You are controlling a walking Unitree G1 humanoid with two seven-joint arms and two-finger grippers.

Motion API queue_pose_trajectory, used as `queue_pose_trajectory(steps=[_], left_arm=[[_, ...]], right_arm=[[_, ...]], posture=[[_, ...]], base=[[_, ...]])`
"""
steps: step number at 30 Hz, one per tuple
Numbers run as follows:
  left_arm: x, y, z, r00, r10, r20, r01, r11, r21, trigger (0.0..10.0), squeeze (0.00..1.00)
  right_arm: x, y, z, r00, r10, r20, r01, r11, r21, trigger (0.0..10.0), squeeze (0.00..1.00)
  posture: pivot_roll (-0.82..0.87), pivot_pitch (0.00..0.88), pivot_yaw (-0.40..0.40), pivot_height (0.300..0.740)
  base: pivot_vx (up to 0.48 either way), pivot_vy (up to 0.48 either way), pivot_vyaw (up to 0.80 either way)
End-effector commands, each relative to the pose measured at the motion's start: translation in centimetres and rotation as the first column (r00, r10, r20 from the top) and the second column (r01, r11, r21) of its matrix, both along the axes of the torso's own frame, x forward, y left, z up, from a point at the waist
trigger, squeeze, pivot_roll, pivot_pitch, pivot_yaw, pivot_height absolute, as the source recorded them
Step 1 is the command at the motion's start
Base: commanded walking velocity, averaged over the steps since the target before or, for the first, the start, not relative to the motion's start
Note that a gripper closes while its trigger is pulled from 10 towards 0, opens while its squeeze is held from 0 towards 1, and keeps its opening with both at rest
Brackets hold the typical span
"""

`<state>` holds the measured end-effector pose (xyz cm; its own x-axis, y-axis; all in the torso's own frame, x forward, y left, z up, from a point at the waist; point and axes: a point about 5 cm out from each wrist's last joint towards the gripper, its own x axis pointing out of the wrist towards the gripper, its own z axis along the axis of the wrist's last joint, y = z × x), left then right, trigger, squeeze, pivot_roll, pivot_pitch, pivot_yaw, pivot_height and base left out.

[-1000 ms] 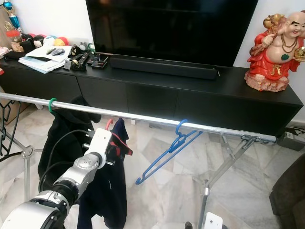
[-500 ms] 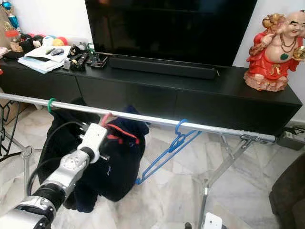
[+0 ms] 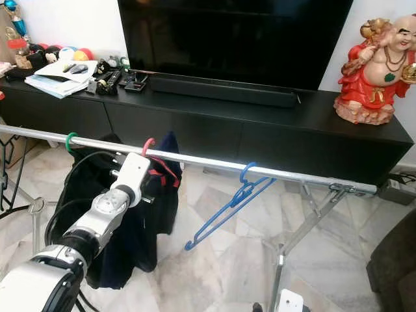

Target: Hang hanger

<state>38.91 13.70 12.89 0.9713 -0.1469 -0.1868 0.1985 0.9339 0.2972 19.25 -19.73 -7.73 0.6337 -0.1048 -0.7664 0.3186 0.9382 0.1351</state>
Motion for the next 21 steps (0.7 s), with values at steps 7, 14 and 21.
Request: queue_pose_trajectory(steps=[7,14,21], left_arm=[[0.8,-0.4,1.0,0.999,0.039,-0.024,-0.038,0.999,0.035,10.0,0.0],[0.4,0.0,-0.4,0.983,0.142,-0.121,-0.139,0.99,0.03,10.0,0.0],[-0.1,-0.5,-1.5,0.975,0.127,-0.18,-0.124,0.992,0.026,10.0,0.0]], right_arm=[[-0.6,-0.2,-0.3,1.0,-0.01,-0.02,0.01,1.0,0.0,10.0,0.0],[-0.5,-0.2,-0.2,1.0,-0.009,-0.015,0.009,1.0,0.003,10.0,0.0],[-0.5,-0.1,-0.2,1.0,-0.011,-0.013,0.011,1.0,0.005,10.0,0.0]], posture=[[0.02,0.065,-0.026,0.74],[0.02,0.067,-0.026,0.74],[0.02,0.072,-0.027,0.74]], base=[[0.0,0.0,0.0],[0.0,0.0,0.0],[0.0,0.0,0.0]])
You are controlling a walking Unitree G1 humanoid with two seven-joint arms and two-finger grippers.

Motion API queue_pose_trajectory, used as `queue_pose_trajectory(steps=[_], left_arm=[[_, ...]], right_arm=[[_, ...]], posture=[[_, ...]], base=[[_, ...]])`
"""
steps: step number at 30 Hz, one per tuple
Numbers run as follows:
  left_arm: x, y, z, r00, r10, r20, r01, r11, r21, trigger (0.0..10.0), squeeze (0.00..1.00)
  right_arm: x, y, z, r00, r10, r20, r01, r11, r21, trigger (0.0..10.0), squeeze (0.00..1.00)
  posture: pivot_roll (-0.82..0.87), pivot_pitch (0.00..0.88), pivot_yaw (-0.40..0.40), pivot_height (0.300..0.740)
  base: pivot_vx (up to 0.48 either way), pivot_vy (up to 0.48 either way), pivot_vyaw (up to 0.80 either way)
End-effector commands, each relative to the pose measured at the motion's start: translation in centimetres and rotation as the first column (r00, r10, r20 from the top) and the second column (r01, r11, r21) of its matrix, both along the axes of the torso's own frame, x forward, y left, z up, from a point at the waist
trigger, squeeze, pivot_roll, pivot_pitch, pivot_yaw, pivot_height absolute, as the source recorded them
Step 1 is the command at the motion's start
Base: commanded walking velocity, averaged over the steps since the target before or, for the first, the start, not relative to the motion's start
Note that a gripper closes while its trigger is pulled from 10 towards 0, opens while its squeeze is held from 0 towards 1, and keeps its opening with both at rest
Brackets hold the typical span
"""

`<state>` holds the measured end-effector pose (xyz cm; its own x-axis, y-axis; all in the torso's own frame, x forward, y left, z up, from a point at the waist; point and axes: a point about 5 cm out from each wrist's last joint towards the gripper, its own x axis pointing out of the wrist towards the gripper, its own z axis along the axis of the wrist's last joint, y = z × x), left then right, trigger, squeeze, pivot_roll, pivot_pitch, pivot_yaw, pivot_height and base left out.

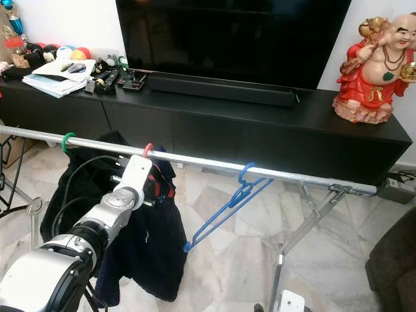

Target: Hang hanger

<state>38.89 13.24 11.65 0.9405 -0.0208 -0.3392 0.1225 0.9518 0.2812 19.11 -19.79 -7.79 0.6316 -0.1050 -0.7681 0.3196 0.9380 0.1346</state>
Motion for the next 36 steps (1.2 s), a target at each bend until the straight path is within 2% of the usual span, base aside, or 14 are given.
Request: queue_pose_trajectory(steps=[1,6,11,21,27,28,29,30,36], left_arm=[[-0.2,-0.1,-0.4,0.999,-0.009,-0.032,0.009,1.0,0.002,10.0,0.0],[-0.8,-0.9,-1.6,0.993,-0.08,-0.09,0.082,0.996,0.022,10.0,0.0],[-1.2,-1.2,-2.3,0.986,-0.108,-0.126,0.111,0.994,0.016,10.0,0.0],[-1.6,-0.5,-3.0,0.986,-0.085,-0.142,0.087,0.996,0.013,10.0,0.0],[-1.4,-0.2,-2.7,0.992,-0.055,-0.112,0.055,0.998,-0.004,10.0,0.0],[-1.4,-0.1,-2.6,0.993,-0.054,-0.109,0.054,0.999,-0.004,10.0,0.45],[-1.4,-0.1,-2.6,0.993,-0.053,-0.107,0.053,0.999,-0.004,10.0,0.45],[-1.3,-0.1,-2.6,0.993,-0.049,-0.104,0.049,0.999,-0.006,10.0,1.0],[-1.3,0.0,-2.5,0.994,-0.044,-0.098,0.043,0.999,-0.011,10.0,1.0]], right_arm=[[-0.4,0.0,-0.2,1.0,-0.01,-0.01,0.01,1.0,0.005,10.0,0.0],[-0.3,0.1,-0.2,1.0,-0.008,-0.011,0.008,1.0,0.008,10.0,0.0],[-0.3,0.2,-0.2,1.0,-0.007,-0.011,0.007,1.0,0.011,10.0,0.0],[-0.3,0.2,-0.2,1.0,-0.008,-0.012,0.008,1.0,0.011,10.0,0.0],[-0.3,0.3,-0.2,1.0,-0.007,-0.012,0.007,1.0,0.011,10.0,0.0],[-0.3,0.3,-0.2,1.0,-0.006,-0.012,0.007,1.0,0.011,10.0,0.0],[-0.3,0.3,-0.2,1.0,-0.006,-0.012,0.007,1.0,0.011,10.0,0.0],[-0.2,0.3,-0.2,1.0,-0.007,-0.012,0.007,1.0,0.011,10.0,0.0],[-0.2,0.3,-0.2,1.0,-0.007,-0.011,0.008,1.0,0.011,10.0,0.0]], posture=[[0.02,0.072,-0.027,0.74],[0.02,0.07,-0.025,0.74],[0.02,0.07,-0.024,0.74],[0.02,0.069,-0.023,0.74],[0.03,0.066,-0.024,0.74],[0.03,0.066,-0.024,0.74],[0.03,0.066,-0.024,0.74],[0.03,0.066,-0.024,0.74],[0.03,0.064,-0.023,0.74]], base=[[0.0,0.0,0.0],[0.0,0.0,0.0],[0.0,0.0,0.0],[0.0,0.0,0.0],[0.0,0.0,0.0],[0.0,0.0,0.0],[0.0,0.0,0.0],[0.0,0.0,0.0],[0.0,0.0,0.0]])
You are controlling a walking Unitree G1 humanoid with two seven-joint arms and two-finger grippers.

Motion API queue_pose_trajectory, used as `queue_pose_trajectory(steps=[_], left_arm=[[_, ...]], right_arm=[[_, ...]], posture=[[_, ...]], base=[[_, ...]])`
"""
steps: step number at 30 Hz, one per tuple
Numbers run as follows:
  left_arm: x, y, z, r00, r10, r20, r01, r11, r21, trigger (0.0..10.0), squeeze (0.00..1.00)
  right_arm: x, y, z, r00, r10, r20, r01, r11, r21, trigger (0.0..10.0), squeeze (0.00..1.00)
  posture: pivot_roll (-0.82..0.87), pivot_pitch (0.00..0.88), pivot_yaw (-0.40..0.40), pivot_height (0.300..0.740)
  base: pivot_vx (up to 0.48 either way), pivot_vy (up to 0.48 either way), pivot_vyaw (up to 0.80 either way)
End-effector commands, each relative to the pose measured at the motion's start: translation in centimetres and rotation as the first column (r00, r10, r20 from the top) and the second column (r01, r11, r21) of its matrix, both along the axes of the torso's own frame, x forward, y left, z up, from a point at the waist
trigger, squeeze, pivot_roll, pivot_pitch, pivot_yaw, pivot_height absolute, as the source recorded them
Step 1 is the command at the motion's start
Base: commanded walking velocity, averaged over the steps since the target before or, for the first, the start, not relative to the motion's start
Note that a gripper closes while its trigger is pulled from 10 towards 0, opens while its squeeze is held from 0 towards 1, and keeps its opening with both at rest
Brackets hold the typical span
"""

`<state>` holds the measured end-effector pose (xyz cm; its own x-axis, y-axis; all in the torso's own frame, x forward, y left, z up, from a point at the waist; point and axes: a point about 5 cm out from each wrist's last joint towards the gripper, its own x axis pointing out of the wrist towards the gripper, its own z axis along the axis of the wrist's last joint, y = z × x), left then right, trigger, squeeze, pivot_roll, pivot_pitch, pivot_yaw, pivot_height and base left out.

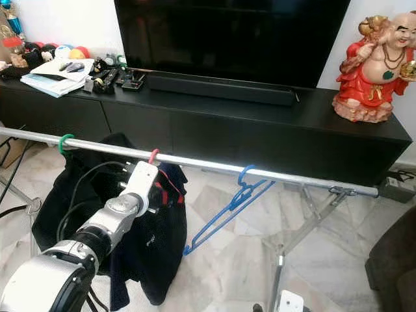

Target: Hang hanger

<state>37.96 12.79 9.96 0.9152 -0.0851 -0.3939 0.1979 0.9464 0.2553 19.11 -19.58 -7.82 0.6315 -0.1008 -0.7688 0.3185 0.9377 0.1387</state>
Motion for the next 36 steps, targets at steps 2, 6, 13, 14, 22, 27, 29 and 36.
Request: queue_pose_trajectory(steps=[2,6,13,14,22,27,29,36], left_arm=[[-0.4,0.5,-0.9,0.999,0.02,-0.034,-0.02,1.0,0.007,10.0,1.0],[-0.4,0.5,-0.8,1.0,0.019,-0.022,-0.019,1.0,-0.006,10.0,1.0],[-0.2,0.7,-0.3,1.0,0.023,0.009,-0.023,1.0,-0.02,10.0,1.0],[-0.1,0.7,-0.2,1.0,0.023,0.021,-0.022,0.999,-0.026,10.0,1.0],[0.1,2.0,1.1,0.993,0.032,0.112,-0.024,0.997,-0.077,10.0,1.0],[-0.8,2.1,1.0,0.985,-0.044,0.167,0.058,0.995,-0.081,10.0,1.0],[-1.2,2.2,1.1,0.98,-0.062,0.189,0.079,0.994,-0.082,10.0,1.0],[-2.8,3.1,1.6,0.965,-0.066,0.255,0.092,0.991,-0.094,10.0,1.0]], right_arm=[[-0.2,0.1,-0.1,1.0,-0.008,-0.011,0.008,1.0,0.007,10.0,0.0],[-0.2,0.1,-0.1,1.0,-0.007,-0.011,0.007,1.0,0.007,10.0,0.0],[-0.2,0.2,-0.1,1.0,-0.008,-0.01,0.008,1.0,0.008,10.0,0.0],[-0.2,0.2,-0.1,1.0,-0.008,-0.01,0.008,1.0,0.008,10.0,0.0],[-0.2,0.1,-0.2,1.0,-0.011,-0.012,0.011,1.0,0.007,10.0,0.0],[-0.3,0.2,-0.2,1.0,-0.007,-0.013,0.007,1.0,0.009,10.0,0.0],[-0.3,0.2,-0.2,1.0,-0.006,-0.014,0.006,1.0,0.009,10.0,0.0],[-0.4,0.1,-0.2,1.0,-0.005,-0.019,0.005,1.0,0.006,10.0,0.0]], posture=[[0.03,0.062,-0.023,0.74],[0.03,0.062,-0.023,0.74],[0.03,0.063,-0.023,0.74],[0.03,0.063,-0.023,0.74],[0.03,0.069,-0.023,0.74],[0.04,0.069,-0.021,0.74],[0.04,0.071,-0.021,0.74],[0.04,0.07,-0.018,0.74]], base=[[0.0,0.0,0.0],[0.0,0.0,0.0],[0.0,0.0,0.0],[0.0,0.0,0.0],[0.0,0.0,0.0],[0.0,0.0,0.0],[0.0,0.0,0.0],[0.0,0.0,0.0]])
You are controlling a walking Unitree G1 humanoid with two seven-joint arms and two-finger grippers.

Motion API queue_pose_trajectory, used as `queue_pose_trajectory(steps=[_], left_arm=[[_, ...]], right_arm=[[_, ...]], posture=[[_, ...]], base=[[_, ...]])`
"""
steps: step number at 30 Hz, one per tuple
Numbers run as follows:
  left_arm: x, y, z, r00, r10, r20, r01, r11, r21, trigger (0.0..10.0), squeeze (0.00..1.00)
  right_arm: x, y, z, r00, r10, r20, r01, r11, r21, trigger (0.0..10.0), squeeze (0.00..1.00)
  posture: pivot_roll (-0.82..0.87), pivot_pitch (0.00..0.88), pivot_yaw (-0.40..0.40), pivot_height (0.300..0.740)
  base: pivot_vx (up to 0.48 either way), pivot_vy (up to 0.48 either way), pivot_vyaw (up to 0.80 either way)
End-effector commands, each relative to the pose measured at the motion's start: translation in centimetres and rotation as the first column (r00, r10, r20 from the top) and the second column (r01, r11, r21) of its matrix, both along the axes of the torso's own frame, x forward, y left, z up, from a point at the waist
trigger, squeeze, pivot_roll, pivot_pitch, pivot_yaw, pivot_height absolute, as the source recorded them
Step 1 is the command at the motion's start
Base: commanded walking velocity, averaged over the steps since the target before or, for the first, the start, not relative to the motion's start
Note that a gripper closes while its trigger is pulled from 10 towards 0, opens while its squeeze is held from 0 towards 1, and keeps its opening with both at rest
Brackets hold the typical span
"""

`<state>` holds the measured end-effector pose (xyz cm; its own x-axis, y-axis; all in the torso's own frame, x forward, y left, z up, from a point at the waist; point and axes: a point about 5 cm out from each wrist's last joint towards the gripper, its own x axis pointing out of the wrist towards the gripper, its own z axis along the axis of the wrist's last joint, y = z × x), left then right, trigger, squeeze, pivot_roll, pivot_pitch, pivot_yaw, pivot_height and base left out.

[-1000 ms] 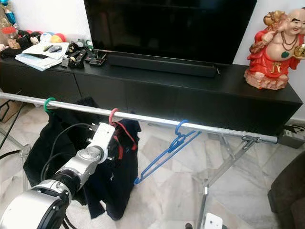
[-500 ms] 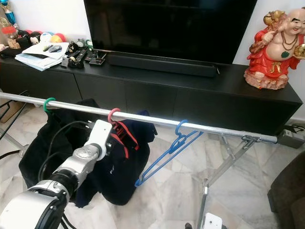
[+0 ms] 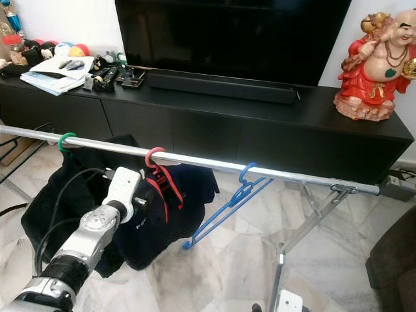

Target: Hang hanger

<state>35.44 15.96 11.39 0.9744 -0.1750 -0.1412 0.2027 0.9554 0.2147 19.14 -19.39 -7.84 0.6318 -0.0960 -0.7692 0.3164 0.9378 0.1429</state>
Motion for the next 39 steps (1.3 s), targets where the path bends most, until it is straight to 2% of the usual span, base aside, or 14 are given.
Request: queue_pose_trajectory(steps=[1,3,4,7,8,9,10,11,12,14,17,29,39], left_arm=[[-0.5,-0.1,0.3,1.0,-0.019,0.015,0.019,1.0,-0.012,10.0,1.0],[-1.5,0.0,0.9,0.997,-0.036,0.073,0.038,0.999,-0.03,10.0,1.0],[-1.5,0.0,0.9,0.997,-0.036,0.073,0.038,0.999,-0.03,10.0,1.0],[-2.9,0.3,1.3,0.991,-0.018,0.133,0.029,0.997,-0.078,10.0,1.0],[-3.3,0.4,1.3,0.989,-0.017,0.149,0.027,0.997,-0.07,10.0,1.0],[-4.1,0.5,1.0,0.986,-0.013,0.166,0.023,0.998,-0.061,10.0,0.66],[-4.7,0.6,0.8,0.984,-0.01,0.177,0.02,0.998,-0.054,10.0,0.66],[-5.4,0.7,0.4,0.984,-0.008,0.181,0.017,0.999,-0.051,10.0,0.0],[-5.4,0.7,0.4,0.984,-0.008,0.181,0.017,0.999,-0.051,10.0,0.0],[-6.5,1.2,-0.2,0.982,0.005,0.189,0.001,0.999,-0.033,10.0,0.0],[-7.1,1.8,-0.5,0.978,0.066,0.197,-0.05,0.995,-0.085,10.0,0.0],[-7.1,1.3,-0.9,0.984,0.081,0.157,-0.058,0.988,-0.141,10.0,0.0],[-6.8,1.4,-0.6,0.984,0.075,0.159,-0.056,0.991,-0.12,10.0,0.0]], right_arm=[[-0.5,-0.1,-0.2,1.0,-0.007,-0.019,0.007,1.0,0.002,10.0,0.0],[-0.6,-0.2,-0.3,1.0,-0.008,-0.022,0.008,1.0,0.001,10.0,0.0],[-0.6,-0.2,-0.3,1.0,-0.008,-0.022,0.008,1.0,0.001,10.0,0.0],[-0.7,-0.3,-0.3,1.0,-0.01,-0.025,0.01,1.0,0.001,10.0,0.0],[-0.7,-0.3,-0.3,1.0,-0.011,-0.025,0.011,1.0,0.0,10.0,0.0],[-0.7,-0.3,-0.3,1.0,-0.011,-0.026,0.011,1.0,-0.001,10.0,0.0],[-0.7,-0.3,-0.3,1.0,-0.01,-0.027,0.01,1.0,-0.001,10.0,0.0],[-0.8,-0.3,-0.3,1.0,-0.011,-0.027,0.011,1.0,-0.001,10.0,0.0],[-0.8,-0.3,-0.3,1.0,-0.011,-0.027,0.011,1.0,-0.001,10.0,0.0],[-0.8,-0.3,-0.4,1.0,-0.013,-0.026,0.013,1.0,0.001,10.0,0.0],[-0.9,-0.3,-0.4,0.999,-0.016,-0.029,0.016,1.0,0.003,10.0,0.0],[-1.2,0.1,-0.6,0.999,-0.004,-0.034,0.005,1.0,0.005,10.0,0.0],[-1.3,0.3,-0.7,0.999,-0.009,-0.036,0.009,1.0,0.014,10.0,0.0]], posture=[[0.04,0.07,-0.018,0.74],[0.04,0.066,-0.011,0.74],[0.04,0.066,-0.011,0.74],[0.04,0.063,-0.008,0.74],[0.04,0.059,-0.006,0.74],[0.04,0.057,-0.003,0.74],[0.04,0.057,-0.003,0.74],[0.04,0.055,-0.001,0.74],[0.04,0.055,-0.001,0.74],[0.04,0.05,0.004,0.74],[0.05,0.036,0.011,0.74],[0.04,0.001,0.032,0.74],[0.04,0.0,0.034,0.74]], base=[[0.0,0.0,0.0],[0.0,0.0,0.0],[0.0,0.0,0.0],[0.0,0.0,0.0],[0.0,0.0,0.0],[0.0,0.0,0.0],[0.0,0.0,0.0],[0.0,0.0,0.0],[0.0,0.0,0.0],[0.0,0.0,0.0],[0.0,0.0,0.0],[0.0,0.0,0.0],[0.0,0.364,0.0]])
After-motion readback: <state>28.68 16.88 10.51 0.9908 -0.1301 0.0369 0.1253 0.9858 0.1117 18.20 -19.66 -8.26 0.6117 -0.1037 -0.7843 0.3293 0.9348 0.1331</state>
